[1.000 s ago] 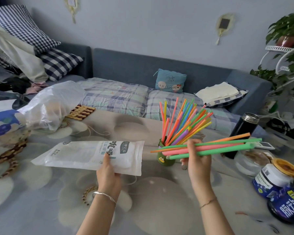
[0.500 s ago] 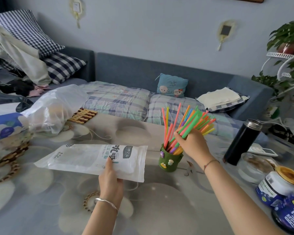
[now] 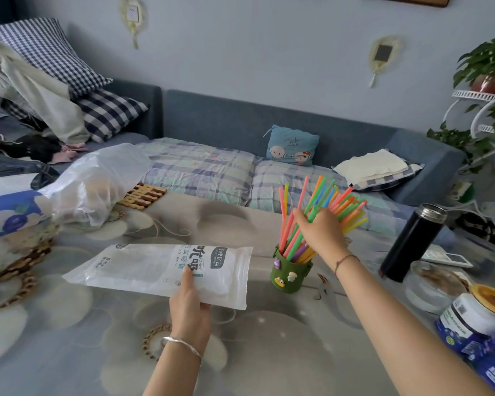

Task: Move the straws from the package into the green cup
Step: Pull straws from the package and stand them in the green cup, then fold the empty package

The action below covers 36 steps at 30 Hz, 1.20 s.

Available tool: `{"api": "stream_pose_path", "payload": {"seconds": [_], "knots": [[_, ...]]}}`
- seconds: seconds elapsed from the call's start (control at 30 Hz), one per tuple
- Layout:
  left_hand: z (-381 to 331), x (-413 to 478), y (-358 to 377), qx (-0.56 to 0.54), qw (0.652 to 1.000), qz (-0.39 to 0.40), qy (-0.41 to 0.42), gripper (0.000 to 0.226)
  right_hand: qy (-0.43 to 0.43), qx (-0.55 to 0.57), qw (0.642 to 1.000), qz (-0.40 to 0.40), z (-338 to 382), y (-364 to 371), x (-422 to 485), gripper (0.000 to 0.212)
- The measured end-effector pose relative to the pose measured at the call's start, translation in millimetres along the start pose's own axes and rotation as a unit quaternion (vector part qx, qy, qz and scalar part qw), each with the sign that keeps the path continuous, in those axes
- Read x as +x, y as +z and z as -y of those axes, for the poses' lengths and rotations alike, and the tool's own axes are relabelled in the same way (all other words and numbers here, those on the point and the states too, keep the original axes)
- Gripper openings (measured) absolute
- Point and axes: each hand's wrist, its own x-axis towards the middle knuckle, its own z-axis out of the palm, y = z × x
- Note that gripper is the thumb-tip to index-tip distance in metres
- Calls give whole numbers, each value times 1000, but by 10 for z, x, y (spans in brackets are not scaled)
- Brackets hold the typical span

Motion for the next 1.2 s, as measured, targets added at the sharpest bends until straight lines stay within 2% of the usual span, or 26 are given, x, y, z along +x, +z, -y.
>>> {"api": "stream_pose_path", "payload": {"seconds": [0.17,0.37,0.5,0.57,0.63,0.77,0.87,0.93,1.0,1.1,1.2], "knots": [[20,7,-28,-12,1000,-3,-17,28,31,-3,999,36,-64,80,12,41],[21,12,-36,-28,999,-2,-19,35,-28,30,998,-56,18,-7,7,54],[17,-9,-27,-31,999,0,-21,34,4,3,1000,13,31,25,26,48],[9,-11,-25,-30,999,3,-23,32,10,-8,1000,24,56,3,21,44],[-4,-11,-22,-23,999,5,-23,27,-23,-33,999,-22,87,-48,27,40],[-16,-26,-11,-19,1000,0,-23,21,-156,-34,975,-151,169,-169,11,37],[-28,-57,-2,-8,1000,5,-22,23,-228,-49,962,-140,176,-188,-11,42],[-44,-89,15,6,1000,10,-21,31,-233,-102,962,-102,156,-169,-37,46],[-66,-112,36,27,999,14,-12,38,-242,-113,958,-107,148,-148,-122,49],[-89,-154,68,62,997,36,6,40,-295,-26,941,-164,226,-153,-430,43],[-148,-251,107,89,993,69,16,40,-341,59,926,-148,298,-143,-822,35]]}}
